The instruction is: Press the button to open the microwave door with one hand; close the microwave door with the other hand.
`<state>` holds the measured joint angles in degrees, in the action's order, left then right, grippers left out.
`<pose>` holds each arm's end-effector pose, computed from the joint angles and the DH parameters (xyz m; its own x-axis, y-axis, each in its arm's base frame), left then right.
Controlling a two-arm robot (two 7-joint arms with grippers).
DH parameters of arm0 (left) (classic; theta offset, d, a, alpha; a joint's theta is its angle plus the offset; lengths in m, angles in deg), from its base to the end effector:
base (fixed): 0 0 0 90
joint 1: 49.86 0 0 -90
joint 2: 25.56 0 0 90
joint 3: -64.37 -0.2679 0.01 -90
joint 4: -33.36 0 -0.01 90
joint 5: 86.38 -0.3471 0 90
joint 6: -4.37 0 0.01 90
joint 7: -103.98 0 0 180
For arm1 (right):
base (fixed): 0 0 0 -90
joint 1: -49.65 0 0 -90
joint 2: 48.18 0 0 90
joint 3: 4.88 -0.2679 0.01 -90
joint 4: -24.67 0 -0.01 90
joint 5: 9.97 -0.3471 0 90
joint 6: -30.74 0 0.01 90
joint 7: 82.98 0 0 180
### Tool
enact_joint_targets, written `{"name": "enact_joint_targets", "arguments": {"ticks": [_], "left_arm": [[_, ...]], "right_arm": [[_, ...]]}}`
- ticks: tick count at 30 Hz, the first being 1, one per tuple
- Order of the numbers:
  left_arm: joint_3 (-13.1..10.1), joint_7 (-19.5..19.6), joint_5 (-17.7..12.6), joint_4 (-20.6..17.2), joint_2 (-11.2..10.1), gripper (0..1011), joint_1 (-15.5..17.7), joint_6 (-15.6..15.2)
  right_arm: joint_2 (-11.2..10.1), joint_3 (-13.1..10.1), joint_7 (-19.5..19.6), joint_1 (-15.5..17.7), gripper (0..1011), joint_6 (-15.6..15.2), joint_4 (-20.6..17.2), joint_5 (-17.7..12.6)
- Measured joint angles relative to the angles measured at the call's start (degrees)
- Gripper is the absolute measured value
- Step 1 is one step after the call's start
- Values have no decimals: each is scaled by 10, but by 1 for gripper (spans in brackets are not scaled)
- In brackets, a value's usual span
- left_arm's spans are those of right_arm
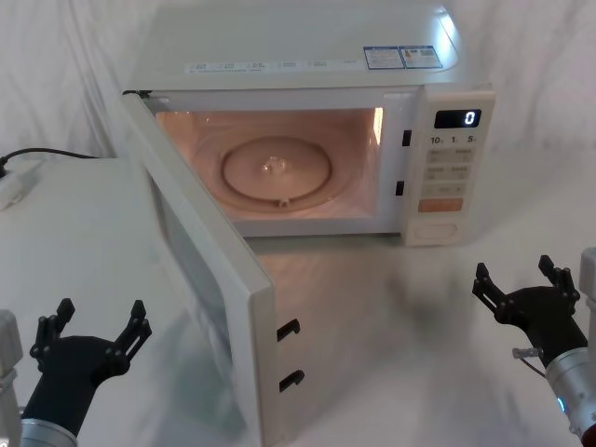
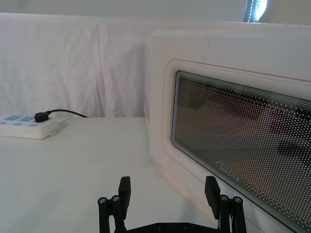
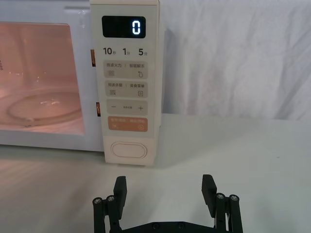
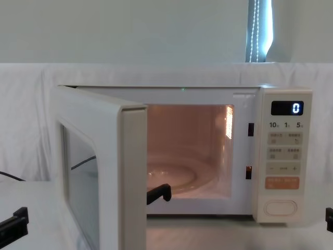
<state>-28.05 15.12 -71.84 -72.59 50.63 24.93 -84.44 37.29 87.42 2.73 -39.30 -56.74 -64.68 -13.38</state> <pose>0.2967 0.0282 -0.2647 0.1246 0.9917 -0.0326 -0.9921 0.1241 -0.0175 0.3614 -0.0076 -0.2885 0.1144 -0.9932 0.0195 0.9934 0.1146 0.0097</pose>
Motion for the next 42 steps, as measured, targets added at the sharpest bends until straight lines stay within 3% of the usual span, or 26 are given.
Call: {"name": "enact_joint_targets", "arguments": {"ticks": [42], "left_arm": [[0, 0, 0, 0, 0, 970, 0, 0]], "right_arm": [[0, 0, 0, 0, 1002, 0, 0, 0]]}}
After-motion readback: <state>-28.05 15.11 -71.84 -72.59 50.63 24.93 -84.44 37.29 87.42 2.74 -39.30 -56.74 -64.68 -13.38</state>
